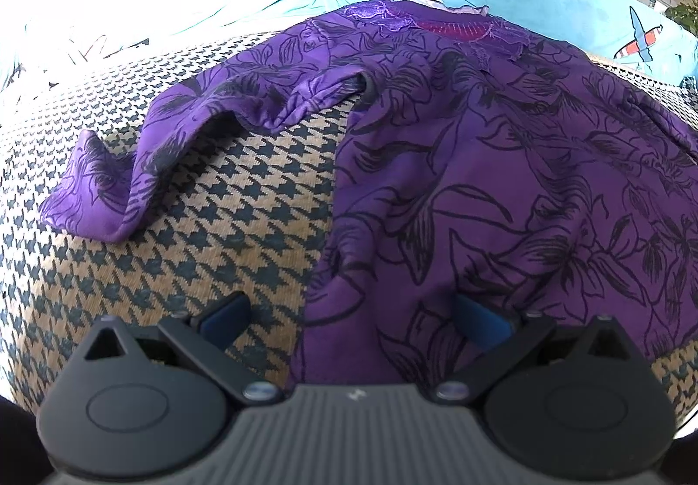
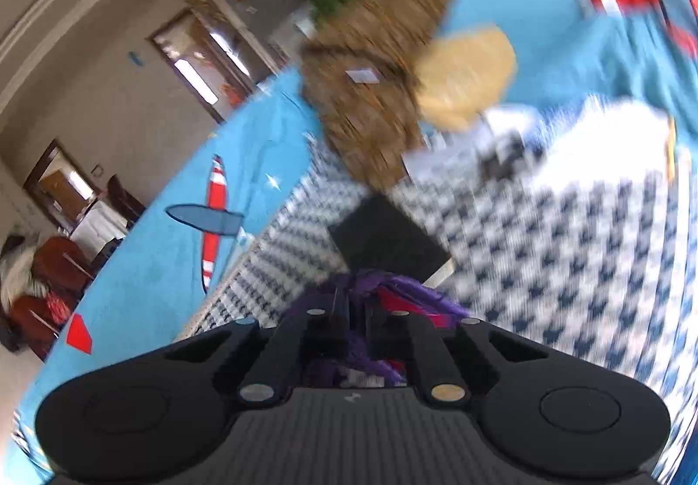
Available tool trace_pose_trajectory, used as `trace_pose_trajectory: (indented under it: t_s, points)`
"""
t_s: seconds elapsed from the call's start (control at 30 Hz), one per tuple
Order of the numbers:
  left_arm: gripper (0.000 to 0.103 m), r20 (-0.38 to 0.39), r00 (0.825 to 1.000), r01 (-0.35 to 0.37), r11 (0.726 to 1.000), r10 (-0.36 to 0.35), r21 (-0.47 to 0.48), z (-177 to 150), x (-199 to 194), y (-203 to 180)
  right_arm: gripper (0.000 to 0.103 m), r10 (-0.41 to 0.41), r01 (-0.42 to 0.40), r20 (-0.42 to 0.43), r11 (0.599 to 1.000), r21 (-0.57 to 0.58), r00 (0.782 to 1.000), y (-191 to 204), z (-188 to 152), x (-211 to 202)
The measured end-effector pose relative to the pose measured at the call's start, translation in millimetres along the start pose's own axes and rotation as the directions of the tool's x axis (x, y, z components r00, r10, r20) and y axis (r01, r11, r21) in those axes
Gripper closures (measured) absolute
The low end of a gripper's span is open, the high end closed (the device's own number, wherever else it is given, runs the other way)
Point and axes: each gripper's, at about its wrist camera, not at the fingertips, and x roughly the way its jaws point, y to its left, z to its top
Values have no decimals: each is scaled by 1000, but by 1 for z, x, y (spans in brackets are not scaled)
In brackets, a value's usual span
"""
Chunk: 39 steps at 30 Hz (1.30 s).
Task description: Fold clothes
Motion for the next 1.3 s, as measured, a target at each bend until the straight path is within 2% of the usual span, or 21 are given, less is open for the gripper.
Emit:
trace_pose_trajectory:
  t_s: [0.07,0.13,0.17,0.23,0.27,0.3,0.37,0.4,0.5,0.6,0.73,1.0,1.1,1.3]
  points:
    - [0,1,1000,0,1000,0,1,0,0,0,94,-23,64,175,971,-231,984,26,-1,-20]
    - [0,0,1000,2,1000,-2,0,0,0,0,94,-35,152,307,919,-365,951,43,-7,-33]
    - [0,0,1000,3,1000,-3,0,0,0,0,92,-60,187,322,905,-382,945,47,-9,-35]
    - [0,0,1000,4,1000,-4,0,0,0,1,87,-95,198,277,907,-372,956,45,-10,-32]
    - [0,0,1000,5,1000,-5,0,0,0,1,77,-115,206,256,908,-366,960,44,-11,-30]
    - [0,0,1000,7,1000,-7,-1,0,0,2,58,-159,239,244,905,-351,957,42,-11,-29]
    - [0,-1,1000,9,1000,-9,-3,0,0,2,43,-247,314,232,895,-318,941,37,-11,-26]
    - [0,-1,1000,10,1000,-10,-4,0,0,2,43,-276,334,221,893,-300,936,32,-10,-26]
    - [0,-1,1000,11,1000,-11,-8,0,-1,2,43,-248,281,154,924,-260,956,20,-8,-30]
    - [0,0,1000,10,1000,-10,-10,0,-2,2,43,-142,154,61,946,-285,988,23,-17,-36]
    - [0,2,1000,6,1000,-6,-4,-1,-3,2,43,-24,6,-50,948,-319,998,38,-36,-42]
    - [0,5,1000,-1,1000,1,-16,-1,-6,7,43,98,-154,-167,916,-370,981,62,-75,-54]
    - [0,9,1000,-5,1000,6,-19,-1,-7,8,43,162,-234,-225,909,-345,961,65,-86,-60]
    - [0,13,1000,-19,1000,19,-22,-1,-10,12,43,219,-333,-299,848,-411,929,84,-122,-75]
